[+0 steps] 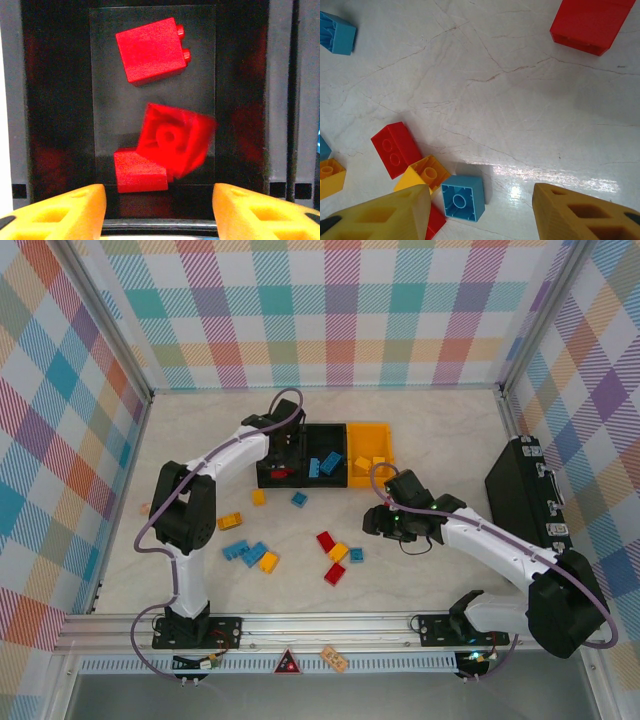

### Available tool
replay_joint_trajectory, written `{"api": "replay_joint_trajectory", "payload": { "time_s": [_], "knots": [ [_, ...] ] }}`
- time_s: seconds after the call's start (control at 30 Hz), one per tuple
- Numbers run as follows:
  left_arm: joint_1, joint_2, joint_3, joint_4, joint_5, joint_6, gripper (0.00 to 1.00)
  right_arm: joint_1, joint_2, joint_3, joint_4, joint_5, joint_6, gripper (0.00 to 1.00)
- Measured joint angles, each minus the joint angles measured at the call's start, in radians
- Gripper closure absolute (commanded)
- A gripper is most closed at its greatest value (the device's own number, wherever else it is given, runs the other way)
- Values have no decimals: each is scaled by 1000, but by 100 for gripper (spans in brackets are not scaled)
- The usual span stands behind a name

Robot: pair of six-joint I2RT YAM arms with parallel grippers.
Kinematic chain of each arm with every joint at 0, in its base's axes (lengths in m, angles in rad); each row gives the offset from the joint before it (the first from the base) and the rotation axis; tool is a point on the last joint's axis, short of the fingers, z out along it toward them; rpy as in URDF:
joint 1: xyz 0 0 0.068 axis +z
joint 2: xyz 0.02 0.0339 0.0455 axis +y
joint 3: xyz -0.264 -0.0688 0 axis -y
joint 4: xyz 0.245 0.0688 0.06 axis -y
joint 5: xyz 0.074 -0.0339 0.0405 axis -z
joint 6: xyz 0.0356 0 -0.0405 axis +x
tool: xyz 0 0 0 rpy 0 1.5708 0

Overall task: Sort the legos into containers by color
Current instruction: Place the lego in the container, then pick up the lego from the middle-left of the table.

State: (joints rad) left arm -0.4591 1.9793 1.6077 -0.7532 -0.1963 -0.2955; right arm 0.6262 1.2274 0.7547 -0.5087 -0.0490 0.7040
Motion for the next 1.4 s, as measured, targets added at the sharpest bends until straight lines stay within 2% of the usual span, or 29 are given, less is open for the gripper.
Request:
{"api": "replay_joint_trajectory", "payload": {
  "time_s": [0.17,0.47,0.9,1.17,1.4],
  "knots": [
    [0,-43,-2,-3,4,0,39,0,-1,0,0,4,0,43],
    [0,-249,-93,-3,35,-3,39,-1,-24,1,-9,18,-1,43],
    [0,-443,-317,-8,68,-26,39,-10,-34,27,-39,34,-5,41],
    [0,-618,-473,-61,53,-56,33,-11,-18,40,-31,13,-19,41],
    [64,-734,-620,-92,34,-117,29,17,28,45,8,-32,-43,41]
  ]
}}
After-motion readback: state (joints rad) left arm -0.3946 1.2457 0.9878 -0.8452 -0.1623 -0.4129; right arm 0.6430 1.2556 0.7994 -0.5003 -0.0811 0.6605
